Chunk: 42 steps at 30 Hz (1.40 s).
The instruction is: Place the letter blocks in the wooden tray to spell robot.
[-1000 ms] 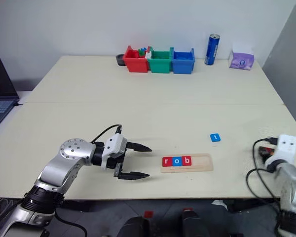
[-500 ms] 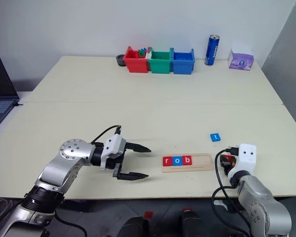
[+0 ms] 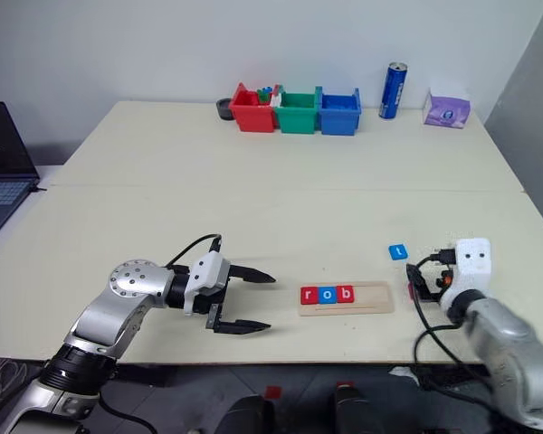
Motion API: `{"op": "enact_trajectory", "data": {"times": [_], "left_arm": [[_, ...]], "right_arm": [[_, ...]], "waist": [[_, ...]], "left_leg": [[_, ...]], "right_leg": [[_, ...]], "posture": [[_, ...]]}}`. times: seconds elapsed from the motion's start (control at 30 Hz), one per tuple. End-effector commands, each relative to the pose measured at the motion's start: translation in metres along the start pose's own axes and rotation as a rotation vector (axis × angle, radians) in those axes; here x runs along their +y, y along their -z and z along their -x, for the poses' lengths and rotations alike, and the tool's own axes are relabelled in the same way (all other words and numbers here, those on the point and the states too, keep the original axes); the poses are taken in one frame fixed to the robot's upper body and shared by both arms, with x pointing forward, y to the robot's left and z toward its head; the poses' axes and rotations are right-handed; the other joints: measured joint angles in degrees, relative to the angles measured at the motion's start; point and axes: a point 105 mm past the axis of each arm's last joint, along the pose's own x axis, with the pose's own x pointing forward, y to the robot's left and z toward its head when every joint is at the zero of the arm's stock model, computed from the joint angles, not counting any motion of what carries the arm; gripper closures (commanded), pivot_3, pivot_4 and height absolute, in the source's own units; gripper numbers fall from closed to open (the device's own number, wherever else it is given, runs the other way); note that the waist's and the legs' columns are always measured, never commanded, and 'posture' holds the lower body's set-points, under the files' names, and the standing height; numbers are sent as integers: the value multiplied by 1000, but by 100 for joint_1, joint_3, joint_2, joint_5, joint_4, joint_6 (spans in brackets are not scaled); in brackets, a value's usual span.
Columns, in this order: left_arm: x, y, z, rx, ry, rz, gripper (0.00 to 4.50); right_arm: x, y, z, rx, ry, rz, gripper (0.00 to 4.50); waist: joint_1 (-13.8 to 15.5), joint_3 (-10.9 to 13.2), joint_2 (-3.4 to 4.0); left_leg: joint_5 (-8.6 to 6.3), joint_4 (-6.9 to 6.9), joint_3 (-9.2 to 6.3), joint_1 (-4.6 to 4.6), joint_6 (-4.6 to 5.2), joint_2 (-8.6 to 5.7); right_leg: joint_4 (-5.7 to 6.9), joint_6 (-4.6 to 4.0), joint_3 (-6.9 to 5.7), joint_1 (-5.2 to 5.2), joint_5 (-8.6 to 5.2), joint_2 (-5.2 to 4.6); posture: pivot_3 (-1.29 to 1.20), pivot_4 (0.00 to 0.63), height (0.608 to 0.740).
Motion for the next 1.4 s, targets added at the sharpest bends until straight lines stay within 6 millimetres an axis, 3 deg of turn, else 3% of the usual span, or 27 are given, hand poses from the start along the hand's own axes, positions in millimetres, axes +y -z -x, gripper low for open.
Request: {"op": "enact_trajectory", "data": {"times": [0.03, 0.17, 0.3, 0.73, 0.83, 1.07, 1.2, 1.4], "left_arm": [[3, -5, 1, -8, -3, -40, 0], [4, -5, 0, -5, -1, -45, 0], [6, -5, -1, -6, -1, -47, 0], [6, -6, -2, -12, -20, -41, 0], [6, -5, -2, -9, -20, -44, 0], [7, -5, -2, -7, -23, -44, 0], [6, -3, -1, -1, -27, -42, 0], [6, 0, 2, 10, -34, -39, 0]], "right_arm": [[21, 0, 11, 63, -298, 230, 15], [29, 8, 15, 99, -498, 461, 15], [18, 13, 5, 129, -539, 567, 15], [-7, 22, -15, 286, -652, 601, 15], [-5, 21, -21, 282, -662, 584, 647], [-6, 25, -25, 298, -668, 579, 3067], [-6, 14, -19, 271, -671, 620, 3051], [25, -10, -2, 198, -760, 689, 3051]], "waist": [[3, 2, 1], [1, 6, -9], [-9, 9, -12], [11, 11, -15], [7, 11, -14], [11, 11, -14], [11, 11, -14], [8, 12, -11]], "left_leg": [[0, -1, 0, -1, 0, -1], [0, -1, -3, 1, 0, -2], [0, 3, 3, 6, 0, -1], [0, 6, 0, 5, 0, 5], [0, 7, 1, 8, 0, 6], [0, 7, 1, 7, 0, 7], [0, 9, 1, 7, 0, 7], [0, 8, -5, 7, 0, 8]], "right_leg": [[-1, 0, -2, -1, 0, 1], [-2, 0, -5, 1, 0, 19], [4, 0, -4, 1, 1, 25], [5, -2, -4, 1, 2, 16], [8, -2, -1, 1, 2, 15], [8, -3, -4, 1, 3, 15], [9, -3, -4, 2, 2, 13], [10, -2, -3, 1, 2, 11]], "posture": [[0, 150, 740], [0, 150, 740], [0, 150, 740], [0, 150, 740], [0, 150, 740], [0, 150, 740], [0, 150, 740], [0, 150, 740]]}}
